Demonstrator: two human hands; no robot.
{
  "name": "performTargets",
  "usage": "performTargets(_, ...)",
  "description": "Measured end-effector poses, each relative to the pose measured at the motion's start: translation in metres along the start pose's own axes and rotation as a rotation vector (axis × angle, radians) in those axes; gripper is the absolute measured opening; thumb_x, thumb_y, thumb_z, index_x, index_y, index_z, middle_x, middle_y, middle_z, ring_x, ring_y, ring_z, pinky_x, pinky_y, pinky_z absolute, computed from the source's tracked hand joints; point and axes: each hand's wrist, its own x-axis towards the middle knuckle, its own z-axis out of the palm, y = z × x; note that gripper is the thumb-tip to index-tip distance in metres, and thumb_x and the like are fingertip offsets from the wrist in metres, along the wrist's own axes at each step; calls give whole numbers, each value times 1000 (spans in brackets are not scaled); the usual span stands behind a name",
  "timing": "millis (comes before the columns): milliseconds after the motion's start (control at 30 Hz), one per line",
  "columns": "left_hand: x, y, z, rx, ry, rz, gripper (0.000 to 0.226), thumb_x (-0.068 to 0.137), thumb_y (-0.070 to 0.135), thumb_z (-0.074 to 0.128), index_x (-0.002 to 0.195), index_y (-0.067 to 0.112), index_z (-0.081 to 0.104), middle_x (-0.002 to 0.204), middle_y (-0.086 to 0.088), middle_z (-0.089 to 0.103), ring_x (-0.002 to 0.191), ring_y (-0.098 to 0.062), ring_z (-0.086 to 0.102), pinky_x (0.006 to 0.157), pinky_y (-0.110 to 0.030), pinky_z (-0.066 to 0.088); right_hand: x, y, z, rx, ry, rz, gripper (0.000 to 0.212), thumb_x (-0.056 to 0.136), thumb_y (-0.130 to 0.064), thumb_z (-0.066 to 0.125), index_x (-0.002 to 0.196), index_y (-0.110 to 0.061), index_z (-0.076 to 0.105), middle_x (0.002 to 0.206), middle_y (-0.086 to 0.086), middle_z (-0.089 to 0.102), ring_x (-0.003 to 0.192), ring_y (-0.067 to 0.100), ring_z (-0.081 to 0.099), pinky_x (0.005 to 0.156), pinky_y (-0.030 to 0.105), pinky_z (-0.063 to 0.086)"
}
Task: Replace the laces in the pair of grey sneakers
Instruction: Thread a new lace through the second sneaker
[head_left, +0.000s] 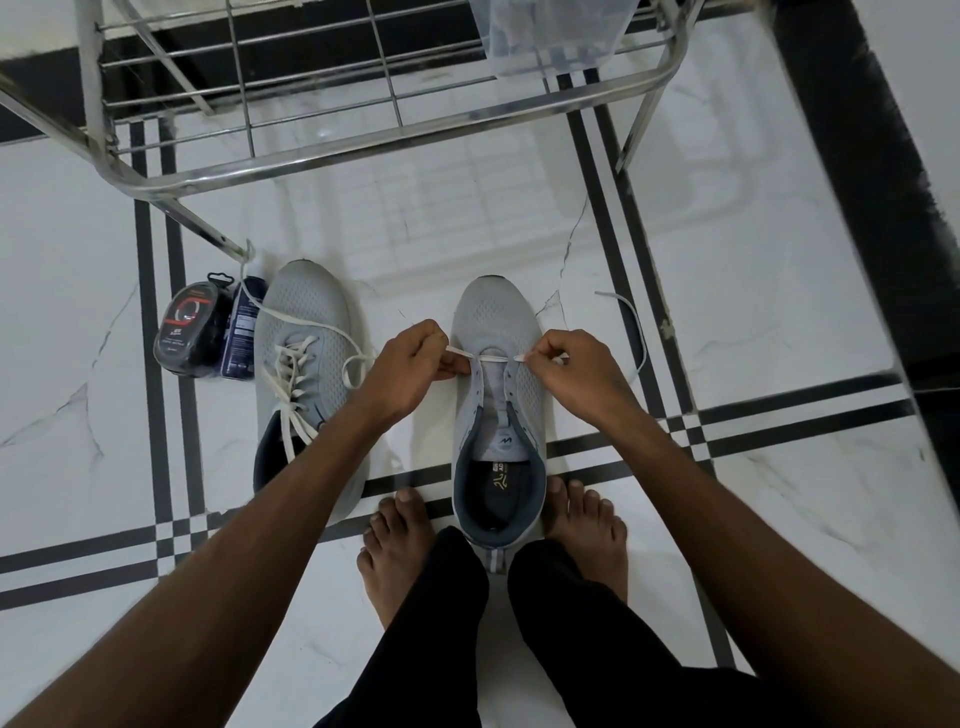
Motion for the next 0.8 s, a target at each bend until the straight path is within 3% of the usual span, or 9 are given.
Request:
performTargets(333, -5, 2, 1, -100, 23, -35, 29, 102, 12, 29, 79, 8, 46, 88, -17, 75, 90, -24, 72, 83, -28, 58, 0, 2, 2, 23, 27, -7, 17, 91, -27, 69, 76, -18, 68, 75, -15, 64, 78, -3, 57, 68, 12, 36)
performTargets(533, -5, 0, 0, -91, 41, -52, 27, 102, 14, 32, 84, 5, 49, 85, -14, 75, 89, -24, 73, 84, -34, 58, -1, -1, -1, 15, 22, 19, 18, 92, -31, 68, 81, -15, 69, 80, -14, 64, 80, -1, 57, 70, 14, 38)
performTargets(600, -7, 3, -1, 106, 50, -25, 24, 102, 17, 35, 90, 2, 49, 82, -10, 74, 85, -25, 72, 85, -41, 58, -3, -5, -5, -60, -29, 72, 19, 93, -34, 65, 87, -16, 67, 87, -9, 65, 86, 6, 58, 71, 21, 40)
performTargets(700, -13, 23, -13, 599, 41, 65, 16, 99, 27, 44, 92, 19, 55, 73, 3, 70, 74, -21, 67, 76, -42, 55, -10, -22, -23, -371, -176, 150, 24, 93, -40, 61, 103, -18, 64, 99, 0, 66, 89, 20, 62, 73, 29, 45)
performTargets(800, -21, 60, -34, 854, -10, 115, 12, 96, 32, 56, 95, 25, 66, 87, 6, 71, 82, -18, 66, 77, -37, 54, -15, -50, -49, -638, -250, 165, 31, 91, -33, 64, 116, -13, 64, 109, 5, 68, 97, 24, 65, 84, 31, 49)
